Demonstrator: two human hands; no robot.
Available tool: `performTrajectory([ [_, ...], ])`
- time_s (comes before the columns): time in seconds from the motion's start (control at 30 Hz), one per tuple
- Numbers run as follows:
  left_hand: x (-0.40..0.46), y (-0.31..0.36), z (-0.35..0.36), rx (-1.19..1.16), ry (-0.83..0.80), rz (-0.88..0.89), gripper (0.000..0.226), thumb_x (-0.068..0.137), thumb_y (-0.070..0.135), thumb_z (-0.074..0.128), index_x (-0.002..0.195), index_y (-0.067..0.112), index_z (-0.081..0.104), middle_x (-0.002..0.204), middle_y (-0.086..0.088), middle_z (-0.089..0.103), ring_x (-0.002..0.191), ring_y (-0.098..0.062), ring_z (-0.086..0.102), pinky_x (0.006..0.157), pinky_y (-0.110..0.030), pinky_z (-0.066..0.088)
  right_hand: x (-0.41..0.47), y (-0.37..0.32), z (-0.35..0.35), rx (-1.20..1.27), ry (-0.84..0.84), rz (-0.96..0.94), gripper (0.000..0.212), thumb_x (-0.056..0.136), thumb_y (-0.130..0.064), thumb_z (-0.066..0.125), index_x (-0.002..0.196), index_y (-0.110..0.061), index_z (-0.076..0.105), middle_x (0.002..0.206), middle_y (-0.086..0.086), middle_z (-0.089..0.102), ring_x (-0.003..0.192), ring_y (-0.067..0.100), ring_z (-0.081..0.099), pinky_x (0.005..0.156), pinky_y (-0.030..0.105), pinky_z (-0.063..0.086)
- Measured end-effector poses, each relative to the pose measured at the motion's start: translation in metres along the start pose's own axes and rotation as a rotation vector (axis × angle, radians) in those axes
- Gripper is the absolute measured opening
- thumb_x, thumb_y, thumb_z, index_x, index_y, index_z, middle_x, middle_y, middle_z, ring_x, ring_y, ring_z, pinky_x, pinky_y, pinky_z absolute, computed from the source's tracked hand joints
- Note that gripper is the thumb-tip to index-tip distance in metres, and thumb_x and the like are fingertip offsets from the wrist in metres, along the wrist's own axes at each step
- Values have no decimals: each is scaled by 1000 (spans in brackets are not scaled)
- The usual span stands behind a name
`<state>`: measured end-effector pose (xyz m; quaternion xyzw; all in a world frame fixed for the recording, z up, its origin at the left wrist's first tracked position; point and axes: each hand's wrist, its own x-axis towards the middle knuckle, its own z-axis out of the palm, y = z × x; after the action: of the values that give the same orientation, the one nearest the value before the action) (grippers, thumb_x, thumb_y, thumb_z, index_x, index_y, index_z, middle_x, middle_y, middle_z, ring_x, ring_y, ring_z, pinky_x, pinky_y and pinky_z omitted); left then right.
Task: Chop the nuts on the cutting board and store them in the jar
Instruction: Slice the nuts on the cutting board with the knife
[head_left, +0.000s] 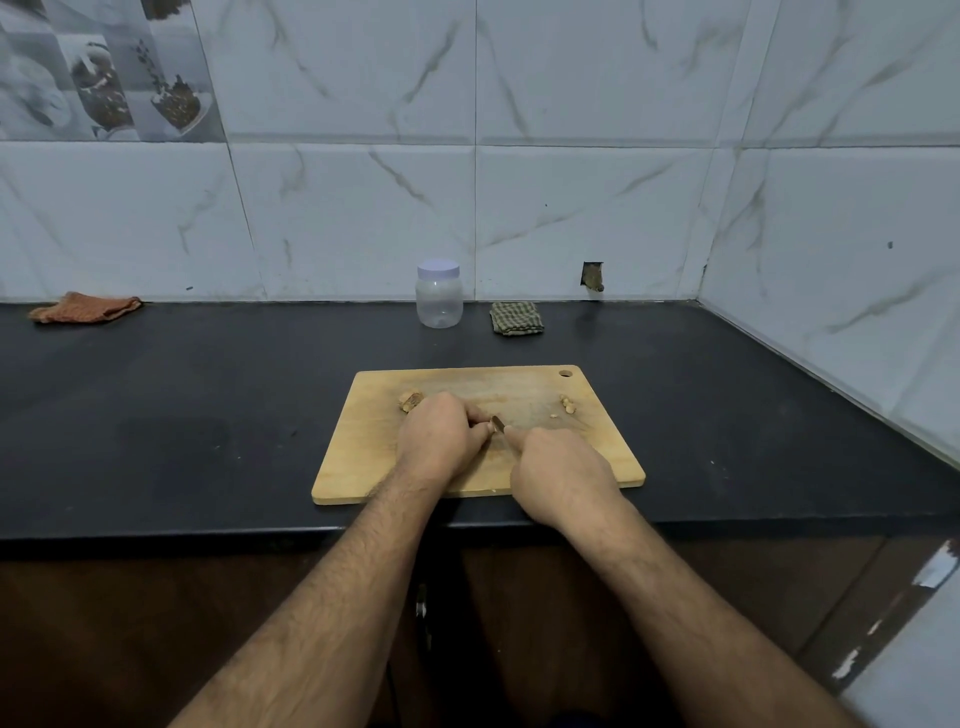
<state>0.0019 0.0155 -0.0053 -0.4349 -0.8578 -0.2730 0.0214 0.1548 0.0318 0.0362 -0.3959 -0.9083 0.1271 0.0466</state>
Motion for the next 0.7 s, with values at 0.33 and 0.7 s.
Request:
performTrajectory([
  [0.33,-2,-1,0,-50,50,-23,14,86,40,70,95,33,77,94,13,73,89,-7,64,75,-26,52,12,-2,1,70,21,-8,61,94,-12,45,149,-37,39,127,6,61,116,24,55,80,32,44],
  [0.7,0,-2,0,-65,44,-28,13,86,40,69,94,34,77,97,13,74,93,-8,65,72,-23,47,12,-5,0,21,22,-36,58,96,-11,44,148,-36,40,126,5,61,116,23,55,80,32,44],
])
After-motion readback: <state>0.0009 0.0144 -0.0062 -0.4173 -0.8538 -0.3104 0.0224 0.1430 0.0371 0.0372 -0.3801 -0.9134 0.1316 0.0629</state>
